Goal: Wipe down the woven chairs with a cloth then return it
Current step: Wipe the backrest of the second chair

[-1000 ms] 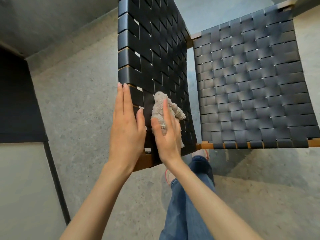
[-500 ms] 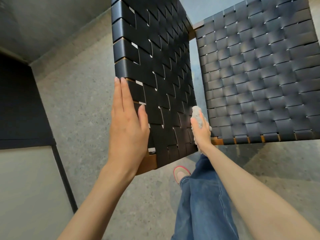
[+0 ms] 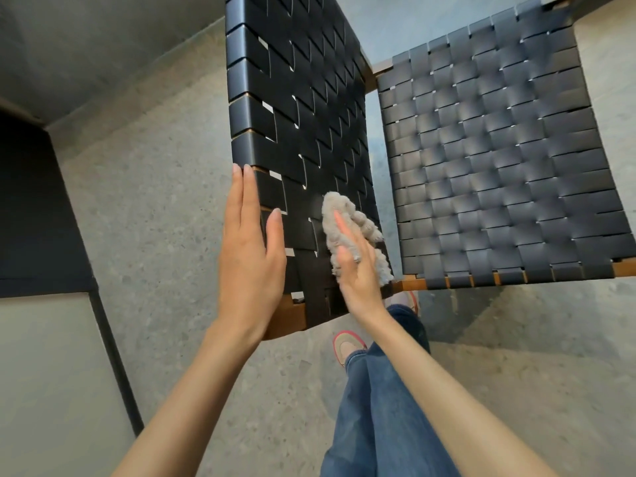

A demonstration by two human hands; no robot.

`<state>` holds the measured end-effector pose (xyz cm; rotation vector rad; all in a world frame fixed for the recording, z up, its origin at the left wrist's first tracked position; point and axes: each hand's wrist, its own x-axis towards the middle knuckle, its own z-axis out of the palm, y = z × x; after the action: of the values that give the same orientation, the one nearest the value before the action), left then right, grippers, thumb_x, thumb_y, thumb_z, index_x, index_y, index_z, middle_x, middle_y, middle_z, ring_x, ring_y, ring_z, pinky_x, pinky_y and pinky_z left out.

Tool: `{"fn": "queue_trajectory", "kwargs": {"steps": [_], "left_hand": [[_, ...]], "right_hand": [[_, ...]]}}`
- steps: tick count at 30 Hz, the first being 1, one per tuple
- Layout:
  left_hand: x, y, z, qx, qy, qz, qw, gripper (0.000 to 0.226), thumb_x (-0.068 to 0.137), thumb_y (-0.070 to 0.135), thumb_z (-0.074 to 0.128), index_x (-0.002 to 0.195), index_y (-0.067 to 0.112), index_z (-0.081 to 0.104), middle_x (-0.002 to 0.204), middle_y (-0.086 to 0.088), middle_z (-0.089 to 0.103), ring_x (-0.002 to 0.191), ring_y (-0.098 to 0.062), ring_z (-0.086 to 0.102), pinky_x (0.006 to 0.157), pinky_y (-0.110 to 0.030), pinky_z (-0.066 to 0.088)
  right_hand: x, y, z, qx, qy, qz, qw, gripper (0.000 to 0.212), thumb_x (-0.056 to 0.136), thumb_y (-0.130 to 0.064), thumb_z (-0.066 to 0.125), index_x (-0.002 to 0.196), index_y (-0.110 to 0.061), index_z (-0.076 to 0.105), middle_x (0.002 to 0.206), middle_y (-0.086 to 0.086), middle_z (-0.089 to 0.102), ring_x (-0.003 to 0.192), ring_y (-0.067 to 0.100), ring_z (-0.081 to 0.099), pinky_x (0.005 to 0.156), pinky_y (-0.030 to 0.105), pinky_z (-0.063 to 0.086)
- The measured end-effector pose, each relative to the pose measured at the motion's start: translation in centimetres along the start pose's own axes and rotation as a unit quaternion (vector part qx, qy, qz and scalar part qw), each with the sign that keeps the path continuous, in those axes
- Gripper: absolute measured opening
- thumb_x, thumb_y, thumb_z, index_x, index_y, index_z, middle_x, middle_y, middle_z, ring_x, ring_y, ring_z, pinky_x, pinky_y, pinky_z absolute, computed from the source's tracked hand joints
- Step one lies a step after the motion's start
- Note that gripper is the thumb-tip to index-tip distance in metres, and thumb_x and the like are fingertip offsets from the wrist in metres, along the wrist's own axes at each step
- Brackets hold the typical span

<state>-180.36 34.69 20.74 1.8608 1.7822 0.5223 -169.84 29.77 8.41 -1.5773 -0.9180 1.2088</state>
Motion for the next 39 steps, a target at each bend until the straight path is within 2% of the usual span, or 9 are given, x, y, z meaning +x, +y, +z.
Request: {"fn": "queue_trajectory", "kwargs": {"steps": [3, 8, 12, 16, 20, 23, 27, 32, 39], "left_hand": [[0.3, -0.3, -0.1, -0.031, 0.007, 0.002, 0.999, 0.048, 0.104, 0.025, 0.029, 0.150, 0.023, 0.016, 0.157, 0.013, 0.010, 0.141, 0.008, 0.006, 0.109, -0.003, 0.004], [0.6, -0.4, -0.1, -0.099, 0.014, -0.022, 0.995, 0.045, 0.103, 0.019, 0.033, 0.147, 0.021, 0.026, 0.154, 0.012, 0.019, 0.138, 0.009, 0.015, 0.109, -0.004, 0.012], [2.0, -0.9, 0.0, -0.107, 0.049, -0.044, 0.992, 0.044, 0.103, 0.023, 0.036, 0.147, 0.024, 0.029, 0.153, 0.012, 0.026, 0.136, 0.010, 0.020, 0.111, -0.008, 0.018], [4.6, -0.7, 0.3, -0.083, 0.045, -0.053, 0.994, 0.044, 0.103, 0.026, 0.033, 0.146, 0.027, 0.028, 0.155, 0.011, 0.022, 0.139, 0.004, 0.016, 0.112, -0.012, 0.015], [5.7, -0.1, 0.7, -0.074, 0.050, -0.041, 0.995, 0.044, 0.103, 0.023, 0.034, 0.147, 0.025, 0.029, 0.155, 0.009, 0.024, 0.139, 0.002, 0.020, 0.110, -0.007, 0.016], [5.7, -0.3, 0.8, -0.078, 0.051, -0.036, 0.995, 0.044, 0.103, 0.023, 0.034, 0.146, 0.024, 0.030, 0.154, 0.008, 0.025, 0.140, 0.002, 0.020, 0.115, -0.016, 0.018], [5.7, -0.5, 0.7, -0.086, 0.055, -0.028, 0.994, 0.043, 0.103, 0.023, 0.034, 0.146, 0.023, 0.031, 0.154, 0.008, 0.026, 0.139, 0.004, 0.021, 0.114, -0.014, 0.018], [5.6, -0.4, 0.9, -0.066, 0.060, -0.027, 0.996, 0.043, 0.103, 0.021, 0.034, 0.146, 0.022, 0.031, 0.154, 0.007, 0.026, 0.138, 0.006, 0.021, 0.109, -0.006, 0.017], [5.5, -0.2, 0.9, -0.041, 0.049, -0.019, 0.998, 0.050, 0.101, 0.020, 0.041, 0.148, 0.022, 0.025, 0.156, 0.007, 0.022, 0.140, 0.002, 0.017, 0.112, -0.009, 0.016]], "right_hand": [[0.2, -4.2, 1.6, -0.008, -0.032, -0.066, 0.997, 0.048, 0.091, -0.054, 0.022, 0.139, -0.057, 0.024, 0.154, -0.017, 0.026, 0.144, 0.005, 0.015, 0.115, 0.022, 0.009], [2.9, -8.1, 3.9, -0.044, 0.000, -0.132, 0.990, 0.050, 0.094, -0.049, 0.028, 0.142, -0.041, 0.037, 0.157, -0.011, 0.025, 0.145, 0.011, 0.015, 0.119, 0.031, 0.004], [4.2, -6.4, 3.5, -0.027, 0.004, -0.127, 0.991, 0.046, 0.090, -0.051, 0.032, 0.133, -0.066, 0.029, 0.148, -0.030, 0.022, 0.141, 0.010, 0.017, 0.113, 0.055, 0.024], [5.7, -2.9, 1.7, -0.022, 0.030, -0.052, 0.998, 0.055, 0.092, -0.040, 0.041, 0.119, -0.082, 0.017, 0.143, -0.018, 0.028, 0.137, 0.014, 0.023, 0.108, 0.050, 0.035], [8.2, 2.4, 0.5, -0.022, 0.080, 0.130, 0.988, 0.056, 0.096, -0.045, 0.043, 0.148, -0.031, 0.030, 0.148, 0.006, 0.033, 0.133, 0.019, 0.033, 0.106, 0.042, 0.036], [8.2, 2.2, 0.8, -0.005, 0.080, 0.144, 0.986, 0.052, 0.099, -0.039, 0.038, 0.148, -0.022, 0.030, 0.148, 0.009, 0.033, 0.134, 0.021, 0.034, 0.109, 0.044, 0.037], [5.7, -3.4, 1.9, 0.023, 0.008, -0.039, 0.999, 0.051, 0.090, -0.053, 0.026, 0.141, -0.053, 0.028, 0.149, -0.021, 0.028, 0.135, -0.005, 0.022, 0.107, 0.012, 0.020], [4.9, -7.4, 3.9, -0.018, -0.003, -0.160, 0.987, 0.044, 0.096, -0.055, 0.020, 0.140, -0.050, 0.026, 0.153, -0.013, 0.030, 0.142, 0.014, 0.021, 0.114, 0.052, 0.023], [7.3, -1.3, 2.0, -0.018, 0.047, -0.066, 0.997, 0.051, 0.089, -0.052, 0.030, 0.137, -0.064, 0.021, 0.141, -0.019, 0.029, 0.135, 0.019, 0.028, 0.102, 0.043, 0.038]]}}
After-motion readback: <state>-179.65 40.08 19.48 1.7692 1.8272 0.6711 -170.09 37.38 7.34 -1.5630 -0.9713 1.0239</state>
